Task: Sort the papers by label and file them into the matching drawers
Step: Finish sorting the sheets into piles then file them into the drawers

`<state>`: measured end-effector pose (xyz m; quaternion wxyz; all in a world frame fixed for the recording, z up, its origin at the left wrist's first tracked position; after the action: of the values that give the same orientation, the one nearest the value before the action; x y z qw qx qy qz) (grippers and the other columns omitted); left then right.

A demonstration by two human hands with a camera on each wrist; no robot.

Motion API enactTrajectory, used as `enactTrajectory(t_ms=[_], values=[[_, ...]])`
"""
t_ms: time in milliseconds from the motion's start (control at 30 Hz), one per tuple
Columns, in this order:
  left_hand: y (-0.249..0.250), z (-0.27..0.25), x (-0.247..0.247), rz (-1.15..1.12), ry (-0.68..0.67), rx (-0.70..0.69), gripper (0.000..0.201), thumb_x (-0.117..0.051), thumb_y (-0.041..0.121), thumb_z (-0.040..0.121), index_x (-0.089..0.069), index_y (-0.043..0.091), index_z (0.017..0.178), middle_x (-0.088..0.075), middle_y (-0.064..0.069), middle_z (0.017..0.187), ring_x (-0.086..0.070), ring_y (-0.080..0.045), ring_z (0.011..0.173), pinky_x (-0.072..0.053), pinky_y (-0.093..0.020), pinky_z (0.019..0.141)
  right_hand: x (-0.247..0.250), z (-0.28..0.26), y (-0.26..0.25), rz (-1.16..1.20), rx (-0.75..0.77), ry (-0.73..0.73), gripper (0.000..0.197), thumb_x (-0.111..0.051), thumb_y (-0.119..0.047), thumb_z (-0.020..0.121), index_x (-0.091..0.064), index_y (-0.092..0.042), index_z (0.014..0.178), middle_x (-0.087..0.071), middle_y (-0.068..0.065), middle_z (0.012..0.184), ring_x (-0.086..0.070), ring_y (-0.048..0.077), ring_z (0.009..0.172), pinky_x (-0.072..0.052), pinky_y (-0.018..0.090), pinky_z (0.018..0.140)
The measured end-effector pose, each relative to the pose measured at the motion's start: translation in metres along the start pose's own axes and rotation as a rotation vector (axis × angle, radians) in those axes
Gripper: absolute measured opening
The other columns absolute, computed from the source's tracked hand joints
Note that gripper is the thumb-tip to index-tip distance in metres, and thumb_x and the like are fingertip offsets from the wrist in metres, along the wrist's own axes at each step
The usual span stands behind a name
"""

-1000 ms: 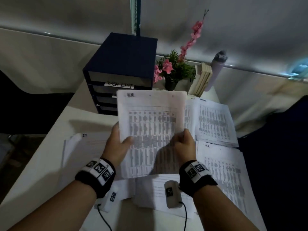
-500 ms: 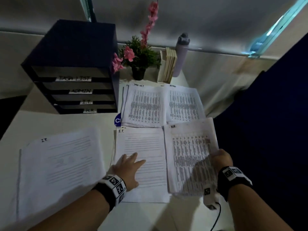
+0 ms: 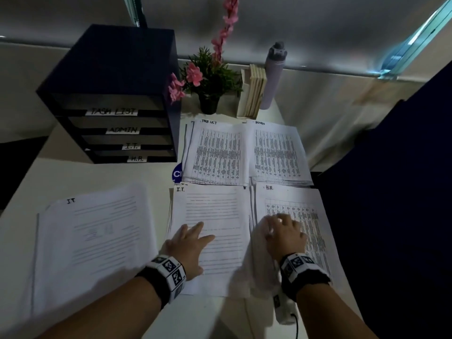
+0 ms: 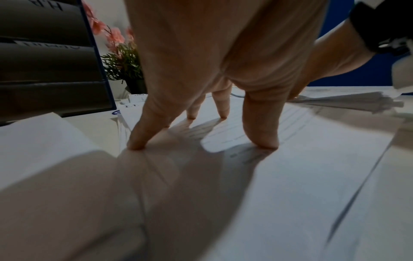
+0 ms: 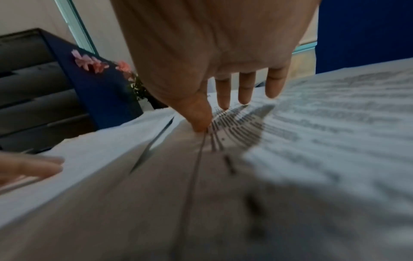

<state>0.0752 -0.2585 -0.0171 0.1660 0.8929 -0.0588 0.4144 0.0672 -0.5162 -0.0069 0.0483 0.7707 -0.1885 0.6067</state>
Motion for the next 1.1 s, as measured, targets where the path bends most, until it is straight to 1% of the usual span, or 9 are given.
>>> enactTrajectory(t_ms=[200, 333, 500, 600, 700, 767, 967, 1067, 1100], values=[[-0.008, 0.001, 0.0, -0.016, 0.015, -0.013, 0.085, -0.065, 0.033, 0.082, -0.011, 0.048, 0.145, 0.014, 0.012, 0.159, 0.008, -0.026, 0.148, -0.018, -0.056, 0.115, -0.002, 0.006, -0.009, -0.033, -0.043, -0.149, 0.055, -0.061, -0.019, 0.081, -0.042, -0.035, 0.13, -0.032, -0.006, 0.142, -0.035, 0.024, 0.128, -0.04, 0.05, 0.099], [-0.025, -0.007, 0.013, -0.351, 0.267, -0.011, 0.077, -0.063, 0.025, 0.087, -0.019, 0.031, 0.15, -0.008, 0.001, 0.161, -0.011, -0.02, 0.147, -0.016, -0.036, 0.12, 0.001, 0.005, -0.036, 0.023, 0.027, -0.022, 0.046, -0.056, -0.018, 0.087, -0.049, -0.026, 0.131, -0.042, 0.003, 0.136, -0.043, 0.026, 0.123, -0.042, 0.047, 0.1], [-0.097, -0.031, 0.024, -0.672, 0.601, 0.347, 0.068, -0.059, 0.014, 0.088, -0.026, 0.014, 0.148, -0.026, -0.013, 0.152, -0.032, -0.03, 0.138, -0.026, -0.036, 0.116, -0.013, 0.0, -0.107, 0.328, 0.284, -0.045, 0.028, -0.054, -0.006, 0.089, -0.067, -0.009, 0.114, -0.059, 0.014, 0.113, -0.062, 0.033, 0.099, -0.049, 0.033, 0.086], [-0.164, -0.052, 0.014, -0.653, 0.547, 0.683, 0.072, -0.057, 0.021, 0.089, -0.02, 0.01, 0.149, -0.019, -0.017, 0.154, -0.026, -0.035, 0.14, -0.025, -0.044, 0.116, -0.024, -0.01, -0.162, 0.387, 0.365, -0.17, 0.023, -0.054, -0.009, 0.09, -0.072, -0.011, 0.104, -0.067, 0.01, 0.108, -0.064, 0.027, 0.099, -0.046, 0.023, 0.088], [-0.211, -0.074, -0.001, -0.611, 0.434, 0.891, 0.074, -0.06, 0.024, 0.083, -0.025, 0.005, 0.146, -0.025, -0.02, 0.152, -0.026, -0.036, 0.139, -0.026, -0.044, 0.115, -0.037, -0.02, -0.207, 0.464, 0.361, -0.29, 0.023, -0.055, -0.009, 0.088, -0.072, -0.011, 0.103, -0.072, 0.012, 0.103, -0.067, 0.028, 0.097, -0.053, 0.036, 0.091], [-0.225, -0.086, -0.008, -0.603, 0.361, 0.967, 0.075, -0.064, 0.028, 0.078, -0.031, 0.006, 0.142, -0.032, -0.022, 0.145, -0.033, -0.037, 0.133, -0.032, -0.045, 0.111, -0.046, -0.022, -0.23, 0.433, 0.351, -0.326, 0.027, -0.053, -0.013, 0.091, -0.067, -0.008, 0.114, -0.07, 0.015, 0.113, -0.064, 0.03, 0.107, -0.049, 0.032, 0.096], [-0.247, -0.102, -0.022, -0.792, 0.359, 0.951, 0.068, -0.064, 0.035, 0.077, -0.038, 0.025, 0.139, -0.033, -0.02, 0.136, -0.041, -0.039, 0.119, -0.038, -0.043, 0.102, -0.067, -0.025, -0.272, 0.348, 0.231, -0.468, 0.041, -0.059, -0.03, 0.09, -0.051, -0.005, 0.122, -0.061, 0.013, 0.122, -0.056, 0.031, 0.115, -0.043, 0.03, 0.089], [-0.257, -0.108, -0.022, -0.851, 0.374, 0.922, 0.059, -0.062, 0.036, 0.081, -0.043, 0.032, 0.136, -0.029, -0.018, 0.139, -0.042, -0.038, 0.119, -0.038, -0.037, 0.104, -0.071, -0.025, -0.278, 0.326, 0.238, -0.404, 0.014, -0.058, -0.022, 0.09, -0.049, -0.013, 0.083, -0.057, 0.005, 0.086, -0.053, 0.025, 0.089, -0.035, 0.025, 0.072], [-0.26, -0.109, -0.022, -0.857, 0.378, 0.919, 0.056, -0.062, 0.036, 0.081, -0.046, 0.031, 0.134, -0.03, -0.018, 0.139, -0.042, -0.036, 0.121, -0.037, -0.036, 0.104, -0.072, -0.023, -0.277, 0.324, 0.224, -0.36, 0.024, -0.057, -0.02, 0.089, -0.041, -0.017, 0.071, -0.051, 0.002, 0.076, -0.049, 0.022, 0.083, -0.032, 0.025, 0.069]])
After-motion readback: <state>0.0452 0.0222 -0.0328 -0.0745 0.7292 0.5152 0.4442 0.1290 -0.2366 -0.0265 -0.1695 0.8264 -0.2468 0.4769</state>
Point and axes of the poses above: each hand's wrist, its own z-axis towards the middle knuckle, its own x-axis out of the back of the hand, y = z × x, the point moved 1 cm from there along z, towards the middle knuckle
